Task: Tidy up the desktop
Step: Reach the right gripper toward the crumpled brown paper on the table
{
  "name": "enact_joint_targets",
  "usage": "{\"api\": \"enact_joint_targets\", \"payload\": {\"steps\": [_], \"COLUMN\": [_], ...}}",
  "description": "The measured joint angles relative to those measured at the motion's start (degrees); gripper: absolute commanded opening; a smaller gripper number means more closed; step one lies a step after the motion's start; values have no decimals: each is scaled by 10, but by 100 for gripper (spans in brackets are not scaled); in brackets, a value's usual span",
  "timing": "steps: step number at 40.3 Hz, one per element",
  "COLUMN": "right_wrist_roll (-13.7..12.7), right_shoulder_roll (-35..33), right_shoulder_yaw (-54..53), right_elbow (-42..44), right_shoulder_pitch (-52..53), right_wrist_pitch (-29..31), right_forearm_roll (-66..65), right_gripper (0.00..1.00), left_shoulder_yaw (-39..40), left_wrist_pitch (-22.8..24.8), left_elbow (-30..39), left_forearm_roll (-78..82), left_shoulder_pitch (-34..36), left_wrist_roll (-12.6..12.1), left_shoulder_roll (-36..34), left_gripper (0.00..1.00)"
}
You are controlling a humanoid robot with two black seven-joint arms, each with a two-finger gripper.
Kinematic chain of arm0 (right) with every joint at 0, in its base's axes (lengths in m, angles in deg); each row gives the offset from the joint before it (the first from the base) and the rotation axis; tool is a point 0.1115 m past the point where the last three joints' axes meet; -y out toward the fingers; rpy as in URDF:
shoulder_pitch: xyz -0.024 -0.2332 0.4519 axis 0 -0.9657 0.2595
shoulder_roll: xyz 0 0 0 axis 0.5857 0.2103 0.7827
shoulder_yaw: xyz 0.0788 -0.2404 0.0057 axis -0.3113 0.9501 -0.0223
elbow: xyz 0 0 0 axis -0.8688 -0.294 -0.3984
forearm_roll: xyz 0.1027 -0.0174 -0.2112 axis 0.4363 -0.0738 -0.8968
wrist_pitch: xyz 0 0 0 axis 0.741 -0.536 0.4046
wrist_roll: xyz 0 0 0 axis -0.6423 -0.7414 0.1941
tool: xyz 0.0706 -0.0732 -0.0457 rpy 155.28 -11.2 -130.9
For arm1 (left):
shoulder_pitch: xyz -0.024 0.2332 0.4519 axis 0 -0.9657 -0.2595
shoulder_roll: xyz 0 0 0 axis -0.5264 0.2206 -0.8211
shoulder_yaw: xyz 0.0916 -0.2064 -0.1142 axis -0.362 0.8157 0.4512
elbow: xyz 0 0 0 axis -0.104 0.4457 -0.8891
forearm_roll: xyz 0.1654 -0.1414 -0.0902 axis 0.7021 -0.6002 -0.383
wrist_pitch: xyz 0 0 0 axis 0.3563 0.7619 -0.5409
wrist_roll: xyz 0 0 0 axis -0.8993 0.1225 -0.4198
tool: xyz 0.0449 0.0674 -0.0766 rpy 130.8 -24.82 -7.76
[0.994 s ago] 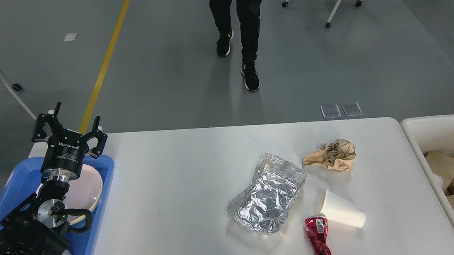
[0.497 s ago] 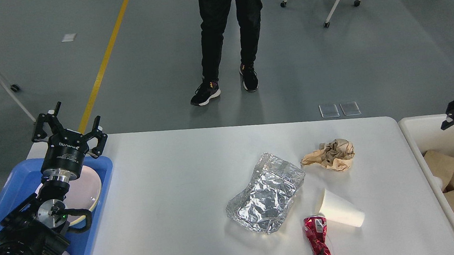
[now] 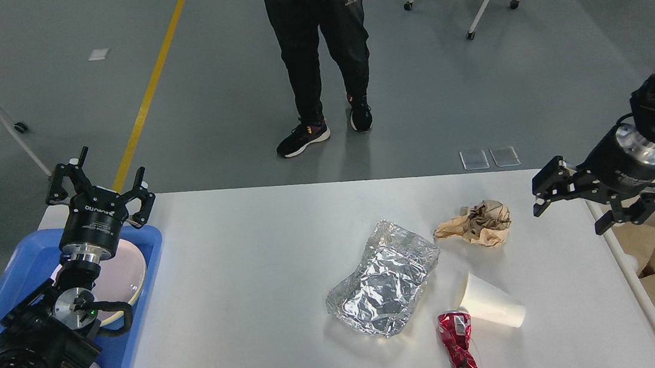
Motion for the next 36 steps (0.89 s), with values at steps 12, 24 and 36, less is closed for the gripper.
{"api": "enact_joint_targets", "payload": {"steps": [12, 24, 36], "right_wrist_roll": [-7, -8, -8], "right_shoulder_roll": [38, 44, 54], "right_shoulder_yaw": [-44, -73, -72], "right_elbow": [50, 95, 96], "right_shoulder_pitch": [1, -76, -148], "right_wrist_pitch": [-2, -119, -268], "right_forearm_roll": [64, 70, 59], "right_gripper": [100, 100, 100], "left_shoulder_yaw": [0, 0, 0], "left_wrist_pitch": [0, 0, 0], "left_elbow": [0, 0, 0], "left_forearm_roll": [0, 0, 0], "left_shoulder_pitch": [0, 0, 0], "left_wrist_roll": [0, 0, 0], "left_shoulder_roll": [0, 0, 0], "left_gripper": [96, 96, 96]}}
